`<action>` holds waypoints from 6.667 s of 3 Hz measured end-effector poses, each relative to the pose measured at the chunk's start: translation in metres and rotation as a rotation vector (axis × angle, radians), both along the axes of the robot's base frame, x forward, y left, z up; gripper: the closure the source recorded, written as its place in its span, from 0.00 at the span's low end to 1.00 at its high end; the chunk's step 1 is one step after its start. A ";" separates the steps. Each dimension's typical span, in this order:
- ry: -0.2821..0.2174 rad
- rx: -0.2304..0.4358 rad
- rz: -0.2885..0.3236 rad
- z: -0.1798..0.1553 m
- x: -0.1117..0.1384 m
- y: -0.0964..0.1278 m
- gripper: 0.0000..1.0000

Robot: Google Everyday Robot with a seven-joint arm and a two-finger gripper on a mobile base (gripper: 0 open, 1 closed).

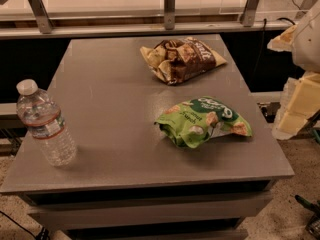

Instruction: Move green rice chip bag near water bottle

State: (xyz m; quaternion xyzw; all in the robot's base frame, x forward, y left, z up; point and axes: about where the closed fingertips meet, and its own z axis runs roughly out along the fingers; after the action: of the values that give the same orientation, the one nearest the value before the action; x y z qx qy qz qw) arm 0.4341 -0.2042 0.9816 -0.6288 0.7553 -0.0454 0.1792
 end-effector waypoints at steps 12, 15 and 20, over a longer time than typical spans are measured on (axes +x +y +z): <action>0.012 0.249 0.477 -0.100 0.046 0.122 1.00; 0.033 0.147 0.631 -0.103 0.080 0.175 1.00; 0.049 0.163 0.836 -0.120 0.074 0.248 1.00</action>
Offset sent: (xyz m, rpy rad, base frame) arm 0.0205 0.0548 -0.0942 0.2104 0.0914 0.3559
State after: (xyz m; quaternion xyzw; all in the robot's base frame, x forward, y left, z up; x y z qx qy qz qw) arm 0.5086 0.0434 0.8614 -0.8657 0.4404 0.1060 0.2131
